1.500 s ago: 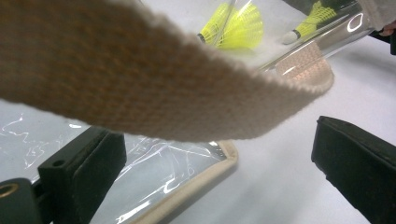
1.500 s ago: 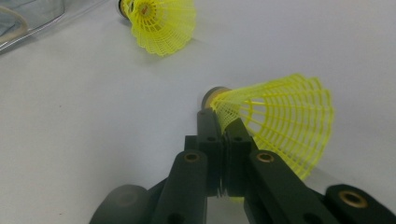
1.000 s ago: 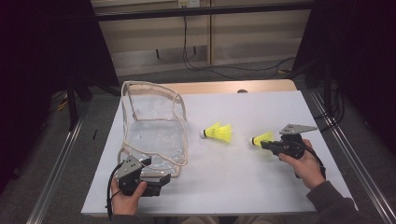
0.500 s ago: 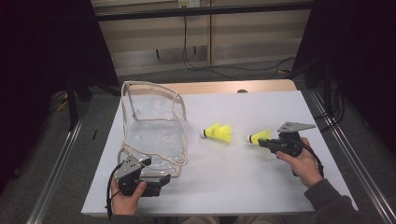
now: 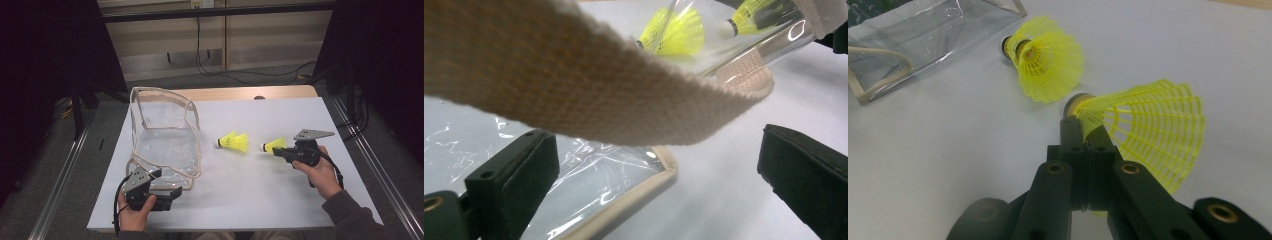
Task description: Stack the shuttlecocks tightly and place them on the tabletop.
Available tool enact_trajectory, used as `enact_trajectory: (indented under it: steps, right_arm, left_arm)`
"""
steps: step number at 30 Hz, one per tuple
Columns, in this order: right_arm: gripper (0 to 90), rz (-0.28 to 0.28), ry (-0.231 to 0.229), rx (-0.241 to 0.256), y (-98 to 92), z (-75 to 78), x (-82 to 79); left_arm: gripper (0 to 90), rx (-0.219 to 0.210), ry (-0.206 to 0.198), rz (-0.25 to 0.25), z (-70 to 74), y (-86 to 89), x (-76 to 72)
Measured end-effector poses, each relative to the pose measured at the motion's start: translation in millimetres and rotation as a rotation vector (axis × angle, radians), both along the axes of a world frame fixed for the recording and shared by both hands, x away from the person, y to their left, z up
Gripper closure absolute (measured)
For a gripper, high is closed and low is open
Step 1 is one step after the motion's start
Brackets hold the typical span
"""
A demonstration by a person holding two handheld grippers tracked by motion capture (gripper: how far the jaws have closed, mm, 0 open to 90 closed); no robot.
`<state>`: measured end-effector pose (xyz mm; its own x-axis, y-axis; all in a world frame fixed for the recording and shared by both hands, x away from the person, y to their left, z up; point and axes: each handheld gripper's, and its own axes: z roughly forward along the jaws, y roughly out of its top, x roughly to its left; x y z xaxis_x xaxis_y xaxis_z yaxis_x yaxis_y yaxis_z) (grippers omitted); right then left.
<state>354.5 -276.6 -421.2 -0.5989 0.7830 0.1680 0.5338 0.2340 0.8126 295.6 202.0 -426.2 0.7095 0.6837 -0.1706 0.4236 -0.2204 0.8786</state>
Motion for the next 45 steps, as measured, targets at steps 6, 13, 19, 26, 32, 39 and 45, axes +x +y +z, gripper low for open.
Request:
enact_trajectory:
  steps: [6,13,19,26,32,39,45]
  right_arm:
    - [89.7,0.000,-0.002,0.001,1.0,-0.1,1.0]
    - [89.7,0.004,-0.008,0.012,2.0,1.5,2.5]
    - [89.7,0.010,-0.010,0.016,6.6,2.7,4.0]
    - [89.6,0.005,-0.008,0.021,8.6,1.6,6.3]
    - [89.7,0.001,-0.007,0.029,10.5,0.6,8.1]
    - [89.7,-0.005,-0.008,0.030,12.1,0.8,9.4]
    - [89.7,-0.002,-0.009,0.031,15.4,1.1,11.4]
  left_arm:
    - [3.1,-0.002,0.000,0.001,-0.2,-0.1,0.3]
    - [3.1,-0.005,-0.002,0.000,-0.5,0.1,0.2]
    - [3.1,-0.003,0.001,0.001,-0.2,-0.1,0.7]
    - [3.1,-0.004,-0.004,0.004,0.0,0.5,-0.5]
    - [3.0,-0.004,-0.005,0.007,0.5,0.9,-0.6]
    - [2.9,-0.005,-0.004,0.006,0.5,1.0,-0.4]
    - [2.9,-0.004,-0.005,0.005,0.5,1.1,-0.5]
